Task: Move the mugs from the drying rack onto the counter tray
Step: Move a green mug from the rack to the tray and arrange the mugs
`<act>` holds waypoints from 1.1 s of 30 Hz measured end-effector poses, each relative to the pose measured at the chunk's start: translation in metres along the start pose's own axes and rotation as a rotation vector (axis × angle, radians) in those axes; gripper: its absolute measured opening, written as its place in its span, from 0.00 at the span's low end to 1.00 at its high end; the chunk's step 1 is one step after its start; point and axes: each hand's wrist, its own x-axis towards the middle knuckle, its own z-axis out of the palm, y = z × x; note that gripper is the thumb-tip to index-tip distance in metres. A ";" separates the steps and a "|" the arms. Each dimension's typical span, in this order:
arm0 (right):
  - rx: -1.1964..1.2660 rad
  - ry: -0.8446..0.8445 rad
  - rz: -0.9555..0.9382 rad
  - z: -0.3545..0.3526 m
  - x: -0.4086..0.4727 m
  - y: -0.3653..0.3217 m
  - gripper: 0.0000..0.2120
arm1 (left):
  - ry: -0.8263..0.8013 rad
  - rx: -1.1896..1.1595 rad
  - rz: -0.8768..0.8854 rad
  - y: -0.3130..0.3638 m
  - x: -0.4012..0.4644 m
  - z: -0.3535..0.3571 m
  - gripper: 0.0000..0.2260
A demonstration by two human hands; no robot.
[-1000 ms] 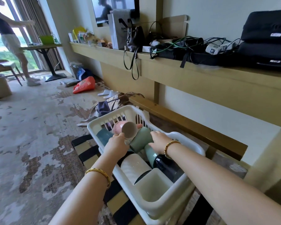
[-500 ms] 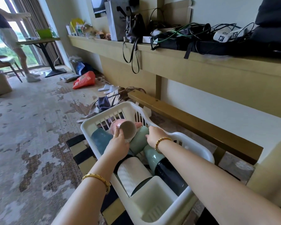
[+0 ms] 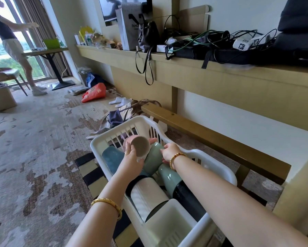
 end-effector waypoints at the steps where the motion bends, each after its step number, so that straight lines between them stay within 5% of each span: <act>1: 0.010 0.007 -0.003 0.002 0.000 0.001 0.14 | 0.005 -0.008 -0.007 0.000 -0.001 0.000 0.34; 6: 0.113 0.097 -0.040 0.010 -0.001 0.003 0.02 | 0.034 -0.081 -0.024 0.001 -0.002 -0.002 0.36; 14: 0.123 0.143 -0.143 -0.004 -0.014 -0.005 0.11 | 0.100 -0.244 -0.073 -0.002 -0.001 -0.010 0.34; 28: 0.218 0.080 -0.183 -0.024 -0.035 0.005 0.04 | -0.101 -0.077 0.009 0.004 0.000 -0.005 0.31; 33: 0.345 0.056 -0.250 -0.047 -0.054 0.001 0.04 | -0.066 -0.248 0.013 0.013 -0.007 -0.005 0.15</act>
